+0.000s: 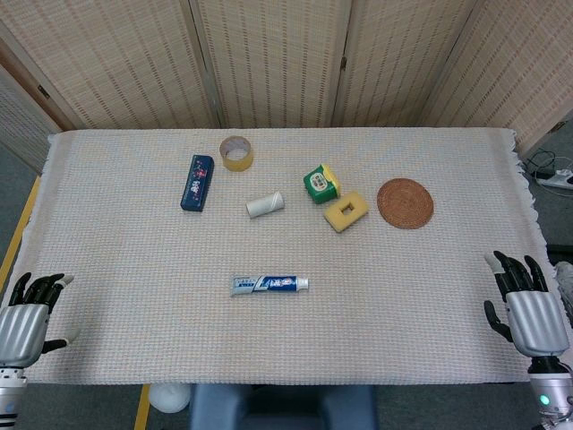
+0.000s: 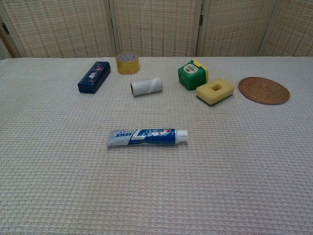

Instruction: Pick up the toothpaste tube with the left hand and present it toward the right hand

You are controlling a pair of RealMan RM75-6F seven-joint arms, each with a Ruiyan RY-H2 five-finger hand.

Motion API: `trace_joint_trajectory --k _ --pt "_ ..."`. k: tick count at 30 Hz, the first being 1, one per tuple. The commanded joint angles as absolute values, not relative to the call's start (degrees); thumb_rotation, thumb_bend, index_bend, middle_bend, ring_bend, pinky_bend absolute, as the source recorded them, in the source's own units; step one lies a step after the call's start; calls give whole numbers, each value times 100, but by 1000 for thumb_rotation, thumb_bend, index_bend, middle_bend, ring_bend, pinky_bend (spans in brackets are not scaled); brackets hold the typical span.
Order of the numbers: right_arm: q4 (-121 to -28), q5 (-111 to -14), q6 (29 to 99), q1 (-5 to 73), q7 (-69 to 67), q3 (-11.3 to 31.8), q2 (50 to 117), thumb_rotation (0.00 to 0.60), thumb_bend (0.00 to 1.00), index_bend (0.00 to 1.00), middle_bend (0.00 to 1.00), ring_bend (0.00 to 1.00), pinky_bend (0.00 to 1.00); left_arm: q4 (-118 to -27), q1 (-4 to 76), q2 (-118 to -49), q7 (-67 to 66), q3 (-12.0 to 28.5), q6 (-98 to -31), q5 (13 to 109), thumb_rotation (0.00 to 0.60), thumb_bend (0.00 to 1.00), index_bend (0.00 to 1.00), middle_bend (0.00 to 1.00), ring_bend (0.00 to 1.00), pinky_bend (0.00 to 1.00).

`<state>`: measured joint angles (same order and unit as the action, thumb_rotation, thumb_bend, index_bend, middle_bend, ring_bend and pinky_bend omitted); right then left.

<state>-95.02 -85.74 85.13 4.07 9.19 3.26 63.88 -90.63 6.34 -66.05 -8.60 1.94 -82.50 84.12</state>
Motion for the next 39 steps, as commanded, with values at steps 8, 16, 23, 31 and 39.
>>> trace_joint_trajectory --k 8,16,23,31,39 --pt "-9475 -8600 8514 411 858 325 6389 600 505 0 109 126 1 -9089 659 -6629 -885 213 -8297 8472 600 197 212 188 183 45" --pt "-9385 -8649 8620 368 707 335 6405 600 505 0 109 130 1 -9184 743 -6629 -875 242 -8269 8559 600 197 214 188 189 45" --pt "-9371 -8706 8686 380 658 379 6368 600 506 0 109 130 1 -9257 1092 -6638 -715 311 -7962 8796 600 198 215 188 200 47" --pt "-9406 -8656 8768 352 566 451 6246 600 505 0 109 129 1 -9425 1742 -6698 -483 416 -7303 9074 600 200 216 188 201 49" --pt "-9420 -8600 8752 374 525 513 6166 600 505 0 109 133 1 -9305 2536 -7156 -434 633 -6487 9050 600 200 220 196 209 52"
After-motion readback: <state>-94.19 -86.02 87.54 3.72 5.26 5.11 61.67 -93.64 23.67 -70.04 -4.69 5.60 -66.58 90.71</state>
